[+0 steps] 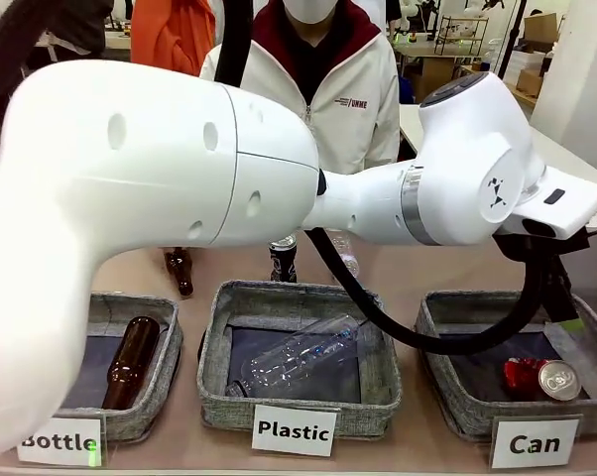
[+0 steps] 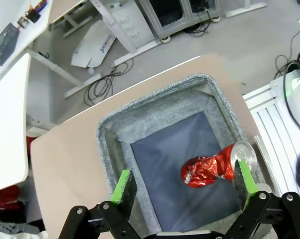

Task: Sort the can waste into the basket.
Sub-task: Pick up the can waste from the table and place it in the right Fabric basket.

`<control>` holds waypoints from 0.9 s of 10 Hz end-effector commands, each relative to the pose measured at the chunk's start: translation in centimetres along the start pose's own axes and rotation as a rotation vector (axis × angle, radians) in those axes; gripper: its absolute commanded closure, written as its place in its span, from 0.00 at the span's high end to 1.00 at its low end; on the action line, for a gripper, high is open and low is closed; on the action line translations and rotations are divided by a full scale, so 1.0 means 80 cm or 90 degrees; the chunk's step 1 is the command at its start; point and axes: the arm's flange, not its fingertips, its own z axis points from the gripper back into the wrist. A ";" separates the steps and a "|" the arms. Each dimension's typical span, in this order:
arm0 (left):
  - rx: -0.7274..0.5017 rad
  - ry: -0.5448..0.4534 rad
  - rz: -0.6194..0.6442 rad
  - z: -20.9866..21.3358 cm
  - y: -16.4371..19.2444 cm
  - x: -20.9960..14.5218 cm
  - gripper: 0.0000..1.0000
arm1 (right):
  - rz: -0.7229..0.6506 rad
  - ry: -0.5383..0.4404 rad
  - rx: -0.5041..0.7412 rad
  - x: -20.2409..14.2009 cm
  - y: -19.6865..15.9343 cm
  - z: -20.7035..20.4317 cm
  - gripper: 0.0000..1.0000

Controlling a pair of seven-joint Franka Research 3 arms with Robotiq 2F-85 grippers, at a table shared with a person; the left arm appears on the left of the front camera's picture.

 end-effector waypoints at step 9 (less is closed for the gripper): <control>0.002 -0.061 0.078 0.220 -0.108 -0.114 1.00 | 0.049 0.273 0.192 -0.007 0.123 -0.281 1.00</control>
